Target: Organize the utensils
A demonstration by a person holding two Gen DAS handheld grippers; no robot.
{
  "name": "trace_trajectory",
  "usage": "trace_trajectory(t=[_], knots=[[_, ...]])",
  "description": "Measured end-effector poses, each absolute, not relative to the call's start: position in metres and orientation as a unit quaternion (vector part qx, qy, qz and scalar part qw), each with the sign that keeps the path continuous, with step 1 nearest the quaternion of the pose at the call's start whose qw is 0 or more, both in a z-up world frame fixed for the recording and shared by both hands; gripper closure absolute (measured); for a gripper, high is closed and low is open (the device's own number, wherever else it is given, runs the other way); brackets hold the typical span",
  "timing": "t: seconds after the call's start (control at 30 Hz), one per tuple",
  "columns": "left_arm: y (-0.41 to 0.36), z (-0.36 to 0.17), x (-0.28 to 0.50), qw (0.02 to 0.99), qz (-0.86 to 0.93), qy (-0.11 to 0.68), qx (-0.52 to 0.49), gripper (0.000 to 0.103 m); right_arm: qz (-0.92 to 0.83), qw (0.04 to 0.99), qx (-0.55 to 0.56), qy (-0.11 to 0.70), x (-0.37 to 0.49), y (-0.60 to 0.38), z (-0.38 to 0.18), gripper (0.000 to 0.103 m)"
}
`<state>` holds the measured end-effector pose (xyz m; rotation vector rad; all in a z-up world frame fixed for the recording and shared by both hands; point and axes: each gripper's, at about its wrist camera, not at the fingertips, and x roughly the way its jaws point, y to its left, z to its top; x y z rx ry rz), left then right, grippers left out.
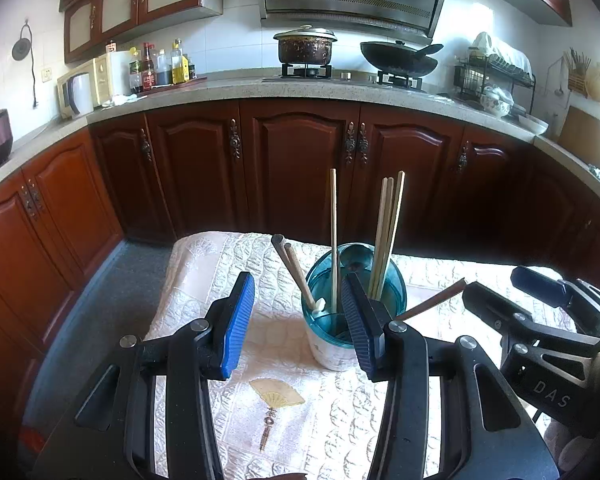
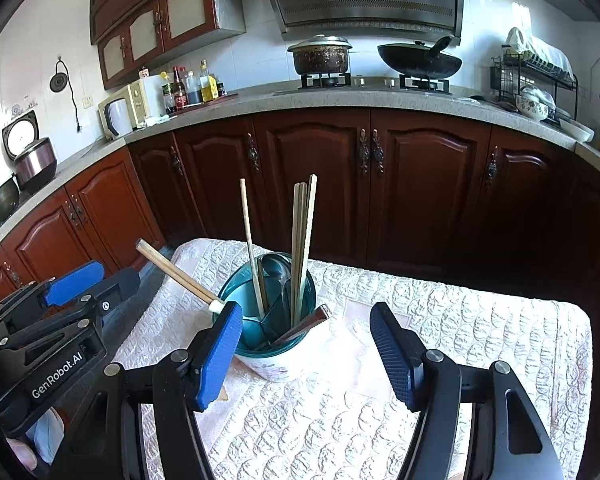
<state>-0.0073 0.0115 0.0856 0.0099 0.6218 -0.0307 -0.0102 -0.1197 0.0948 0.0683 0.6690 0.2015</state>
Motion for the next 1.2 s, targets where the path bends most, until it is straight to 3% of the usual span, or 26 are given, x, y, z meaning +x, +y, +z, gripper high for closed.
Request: trace_trajectory(t=[1.2], knots=[[0.0052,0.0819,-0.0109,0.951,-0.018,0.308,0.004,0.058,0.101,0.935,0.03,0.339,-0.0122,-0.121,0.0885,0.039]])
